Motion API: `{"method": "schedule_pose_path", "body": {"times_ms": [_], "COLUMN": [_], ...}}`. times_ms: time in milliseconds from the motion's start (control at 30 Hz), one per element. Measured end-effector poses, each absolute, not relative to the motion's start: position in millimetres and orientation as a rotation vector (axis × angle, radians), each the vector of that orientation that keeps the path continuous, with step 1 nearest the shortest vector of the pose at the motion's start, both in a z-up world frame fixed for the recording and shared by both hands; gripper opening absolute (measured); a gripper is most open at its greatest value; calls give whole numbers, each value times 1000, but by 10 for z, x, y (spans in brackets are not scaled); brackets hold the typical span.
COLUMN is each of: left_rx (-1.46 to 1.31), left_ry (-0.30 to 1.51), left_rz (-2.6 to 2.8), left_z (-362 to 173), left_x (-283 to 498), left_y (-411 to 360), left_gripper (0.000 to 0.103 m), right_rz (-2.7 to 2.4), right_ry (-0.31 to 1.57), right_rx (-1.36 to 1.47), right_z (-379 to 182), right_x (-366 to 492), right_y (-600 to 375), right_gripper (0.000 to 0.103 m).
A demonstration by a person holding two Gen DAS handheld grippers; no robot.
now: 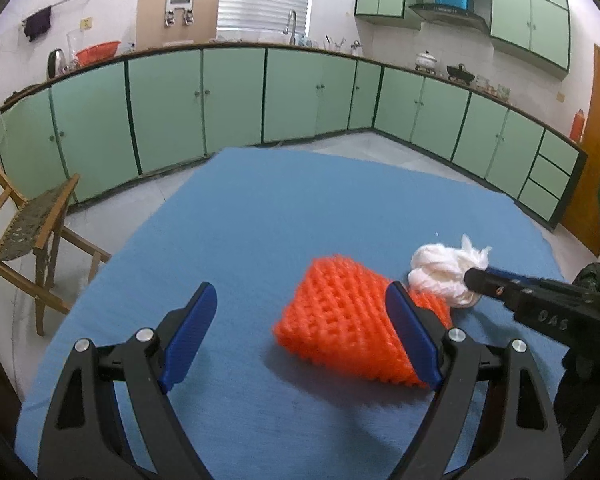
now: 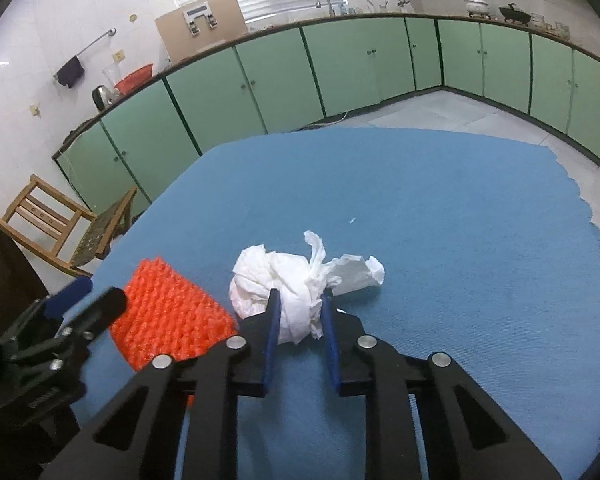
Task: Collect trash
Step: 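Grasp the orange foam net with the left tool while the right tool grasps the white tissue, then carry the orange net and white tissue over the black bin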
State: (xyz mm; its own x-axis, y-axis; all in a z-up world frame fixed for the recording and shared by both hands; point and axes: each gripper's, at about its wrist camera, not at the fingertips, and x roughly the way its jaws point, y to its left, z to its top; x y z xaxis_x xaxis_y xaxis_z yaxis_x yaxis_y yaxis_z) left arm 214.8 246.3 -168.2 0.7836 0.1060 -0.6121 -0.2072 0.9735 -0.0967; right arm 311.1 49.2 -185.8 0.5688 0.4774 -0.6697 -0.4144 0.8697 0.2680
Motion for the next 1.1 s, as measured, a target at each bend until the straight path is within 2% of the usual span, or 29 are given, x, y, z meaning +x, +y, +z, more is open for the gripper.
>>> {"method": "schedule_pose_path", "body": {"times_ms": [133,233,400,500,700,1100], "left_rx": [-176,-187,-206,-176,-157,-142], "left_ry": [666,692,735,715,656,578], "left_rz": [147,126,97,110,121,94], "left_z": [-1726,-1770,-1855,-1825,-1707,-1393], "left_x": [2201,2256,2345,2321,2203,2026], "left_y": [2424,2398,2366,2297,2164,1790], "left_gripper": [82,74,36,23,20,19], "right_rz": [502,487,467,462,452,402], "right_ry": [788,778,776,775,754,675], "right_rx": [69,70,77,76,86,117], "right_z": [-1805,-1780,-1769,-1756,-1671,-1377], "right_x": [3062,3035,3010,2989,2930,2702], "right_y": [395,305,224,189,129,-202], "right_gripper": [20,20,20,20,20,20]}}
